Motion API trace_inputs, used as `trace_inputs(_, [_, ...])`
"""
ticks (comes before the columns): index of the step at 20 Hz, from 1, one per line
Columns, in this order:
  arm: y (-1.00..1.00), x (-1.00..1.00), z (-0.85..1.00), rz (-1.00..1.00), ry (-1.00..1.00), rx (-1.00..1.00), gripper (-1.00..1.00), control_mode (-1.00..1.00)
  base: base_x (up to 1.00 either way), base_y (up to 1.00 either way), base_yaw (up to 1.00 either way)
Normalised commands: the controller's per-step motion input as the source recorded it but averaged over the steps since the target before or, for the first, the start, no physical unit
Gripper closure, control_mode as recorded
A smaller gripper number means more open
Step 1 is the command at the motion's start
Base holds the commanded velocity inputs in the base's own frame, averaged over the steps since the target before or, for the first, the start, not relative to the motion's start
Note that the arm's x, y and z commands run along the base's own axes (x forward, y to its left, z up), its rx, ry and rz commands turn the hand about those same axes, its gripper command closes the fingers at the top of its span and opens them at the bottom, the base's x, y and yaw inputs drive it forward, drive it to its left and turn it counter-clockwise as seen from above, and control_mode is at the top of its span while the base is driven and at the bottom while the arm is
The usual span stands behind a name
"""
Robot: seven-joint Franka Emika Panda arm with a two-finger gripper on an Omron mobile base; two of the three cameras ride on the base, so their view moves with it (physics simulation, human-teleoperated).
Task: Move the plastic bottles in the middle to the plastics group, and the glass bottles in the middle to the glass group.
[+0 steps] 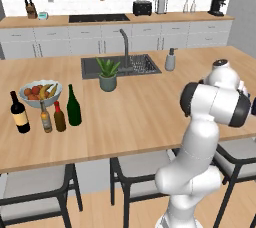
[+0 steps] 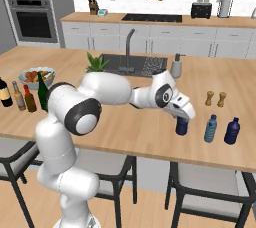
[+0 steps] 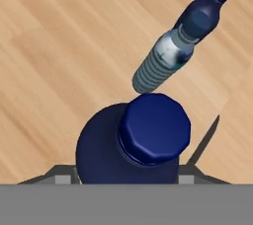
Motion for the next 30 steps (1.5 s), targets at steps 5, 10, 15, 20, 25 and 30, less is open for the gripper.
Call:
trace_inputs(5, [-0.43,0.0,-0.14,-0.04,-0.01,0.0,1.0,-1.0,0.0,0.0,0.0])
trace_inputs(10, [-0.27,0.13,0.0,-0.02,-0.08,0.0,1.0,-1.0,0.0,0.0,0.0])
trace_inputs(15, [-0.15,0.08,-0.04,-0.01,-0.01,0.0,1.0,-1.0,0.0,0.0,0.0])
trace_inputs(20, [0.0,0.0,-0.51,0.0,0.0,0.0,1.0,-1.0,0.0,0.0,0.0])
trace_inputs(25, [0.0,0.01,-0.31,0.0,-0.02,0.0,1.0,-1.0,0.0,0.0,0.0])
trace_inputs(30, [-0.11,0.31,0.0,0.0,-0.04,0.01,1.0,-1.0,0.0,0.0,0.0])
